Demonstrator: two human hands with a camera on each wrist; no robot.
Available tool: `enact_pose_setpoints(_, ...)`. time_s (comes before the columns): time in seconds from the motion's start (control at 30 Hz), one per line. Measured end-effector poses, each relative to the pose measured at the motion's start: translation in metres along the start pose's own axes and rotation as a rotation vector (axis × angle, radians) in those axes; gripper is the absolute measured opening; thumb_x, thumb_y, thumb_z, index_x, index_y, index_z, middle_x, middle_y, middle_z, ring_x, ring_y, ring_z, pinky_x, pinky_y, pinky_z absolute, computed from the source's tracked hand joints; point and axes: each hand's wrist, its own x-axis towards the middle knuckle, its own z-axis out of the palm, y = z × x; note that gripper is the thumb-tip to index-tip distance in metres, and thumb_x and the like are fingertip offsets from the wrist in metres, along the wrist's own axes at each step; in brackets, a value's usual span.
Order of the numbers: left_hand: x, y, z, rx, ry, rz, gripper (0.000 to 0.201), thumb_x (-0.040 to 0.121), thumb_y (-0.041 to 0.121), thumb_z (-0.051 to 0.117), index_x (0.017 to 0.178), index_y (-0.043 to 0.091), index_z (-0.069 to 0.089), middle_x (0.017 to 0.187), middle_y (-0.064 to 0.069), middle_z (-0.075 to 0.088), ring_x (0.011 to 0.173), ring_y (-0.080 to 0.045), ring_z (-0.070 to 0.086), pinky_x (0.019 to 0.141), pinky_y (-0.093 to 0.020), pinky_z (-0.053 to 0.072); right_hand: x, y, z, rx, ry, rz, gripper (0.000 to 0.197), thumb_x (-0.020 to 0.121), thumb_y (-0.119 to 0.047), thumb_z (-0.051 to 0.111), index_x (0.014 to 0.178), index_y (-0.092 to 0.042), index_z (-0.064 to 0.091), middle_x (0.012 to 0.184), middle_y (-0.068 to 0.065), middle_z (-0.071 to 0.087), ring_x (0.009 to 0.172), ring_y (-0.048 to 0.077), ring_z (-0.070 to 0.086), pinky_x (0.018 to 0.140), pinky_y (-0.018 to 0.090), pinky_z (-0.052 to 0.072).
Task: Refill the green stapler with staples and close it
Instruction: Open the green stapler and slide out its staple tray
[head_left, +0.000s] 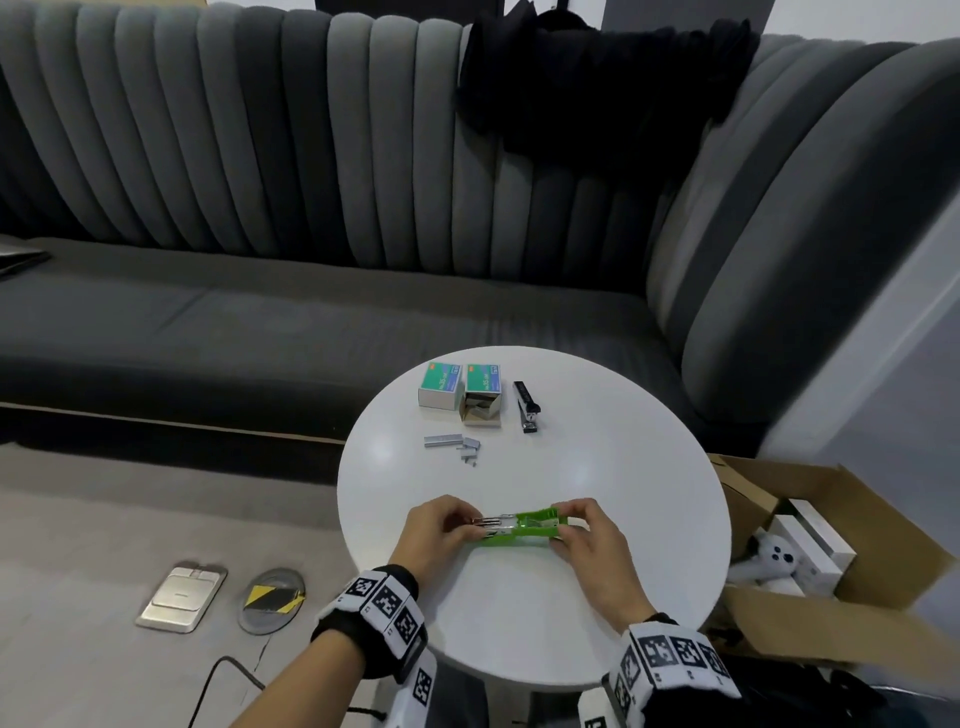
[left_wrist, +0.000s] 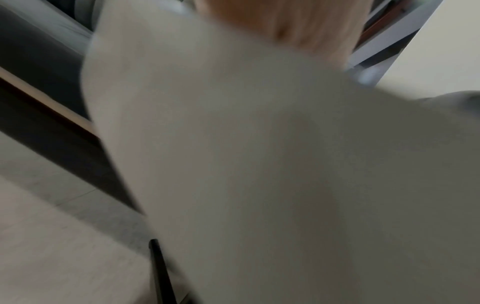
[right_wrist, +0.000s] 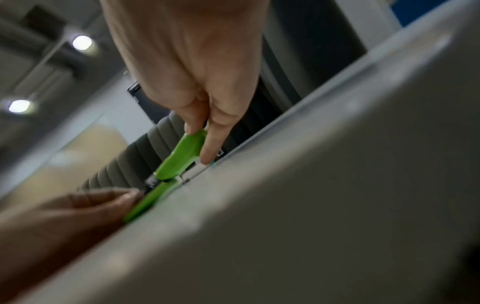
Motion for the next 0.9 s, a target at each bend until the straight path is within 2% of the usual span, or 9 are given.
enact_pose_setpoints(0.07,0.000,0.000,-0.003,-0.001,-0.025,-0.009,0.019,0.071,-0.001,0.071,0.070,0.016,0.064,0.070,-0.002,0.063,0.068,-0.012,0.057,0.062,-0.007,0.044,-0.002,0.005,-0.003,-0.030,-0.028,0.027,0.031,0.090,0.009,0.042,0.089,-0.021,0.051,0.100,0.001,0.056,0.090,0.018,0.061,0.080,0.018,0.054)
enact_pose_setpoints(0.17,-0.004,-0.001,-0.003,-0.014,-0.004,-0.002,0.014,0.070,-0.005,0.070,0.076,0.007,0.066,0.070,-0.005,0.063,0.066,-0.010,0.057,0.058,-0.003,0.043,-0.002,0.006,-0.004,-0.101,-0.052,0.041,0.032,0.088,0.008,0.045,0.103,-0.021,0.048,0.106,-0.001,0.056,0.102,0.024,0.060,0.095,0.035,0.050)
enact_pose_setpoints(0.2,-0.005,-0.002,-0.002,-0.029,0.008,-0.006,0.014,0.070,-0.006,0.069,0.078,0.004,0.067,0.071,-0.007,0.064,0.066,-0.010,0.057,0.058,-0.004,0.043,-0.001,0.006,-0.005,-0.114,-0.057,0.044,0.032,0.088,0.008,0.046,0.105,-0.019,0.049,0.108,0.000,0.056,0.104,0.024,0.059,0.095,0.034,0.049)
enact_pose_setpoints(0.33,-0.006,-0.006,-0.003,-0.021,0.012,-0.001,0.016,0.069,-0.004,0.070,0.080,0.008,0.068,0.078,-0.009,0.069,0.072,-0.013,0.061,0.064,-0.006,0.046,0.002,0.003,-0.006,-0.239,-0.088,0.036,0.032,0.085,0.007,0.052,0.113,-0.007,0.055,0.107,0.003,0.057,0.100,0.016,0.055,0.080,0.010,0.044)
enact_pose_setpoints(0.47,-0.007,-0.006,-0.004,-0.053,0.000,-0.020,0.022,0.067,-0.008,0.070,0.078,0.012,0.067,0.080,-0.012,0.069,0.076,-0.016,0.063,0.068,-0.015,0.050,0.004,0.003,-0.005,-0.313,-0.120,0.038,0.036,0.081,0.004,0.059,0.114,-0.009,0.058,0.106,0.000,0.056,0.100,0.013,0.053,0.079,0.007,0.039)
enact_pose_setpoints(0.57,-0.008,-0.006,-0.005,-0.086,-0.041,-0.008,0.035,0.063,-0.014,0.069,0.085,0.012,0.065,0.086,-0.009,0.066,0.084,-0.017,0.062,0.068,-0.008,0.049,0.005,0.004,-0.004,-0.371,-0.109,-0.003,0.037,0.080,0.004,0.061,0.114,-0.011,0.060,0.104,-0.002,0.057,0.098,0.013,0.053,0.079,0.007,0.037)
enact_pose_setpoints(0.67,-0.008,-0.006,-0.007,0.019,-0.053,0.059,0.041,0.062,-0.010,0.071,0.096,0.011,0.066,0.093,-0.005,0.062,0.092,-0.014,0.059,0.077,-0.006,0.044,0.004,0.001,-0.005,-0.350,-0.074,-0.069,0.036,0.077,0.010,0.059,0.109,-0.008,0.062,0.101,-0.002,0.056,0.093,0.011,0.053,0.074,0.001,0.039)
enact_pose_setpoints(0.77,-0.010,-0.005,-0.004,-0.034,-0.024,0.049,0.039,0.061,-0.010,0.070,0.087,0.019,0.068,0.092,-0.012,0.063,0.089,-0.019,0.058,0.082,-0.019,0.047,0.000,0.001,-0.008,-0.320,-0.035,-0.144,0.038,0.075,0.014,0.055,0.106,-0.008,0.063,0.102,-0.003,0.055,0.094,0.005,0.053,0.071,-0.001,0.041)
enact_pose_setpoints(0.9,-0.011,-0.007,0.000,-0.093,0.011,0.033,0.039,0.061,-0.013,0.067,0.076,0.023,0.070,0.081,-0.008,0.061,0.080,-0.019,0.056,0.076,-0.025,0.049,0.000,0.003,-0.008,-0.315,-0.017,-0.173,0.038,0.076,0.014,0.056,0.105,-0.009,0.064,0.104,-0.002,0.057,0.100,0.010,0.053,0.072,0.001,0.043)
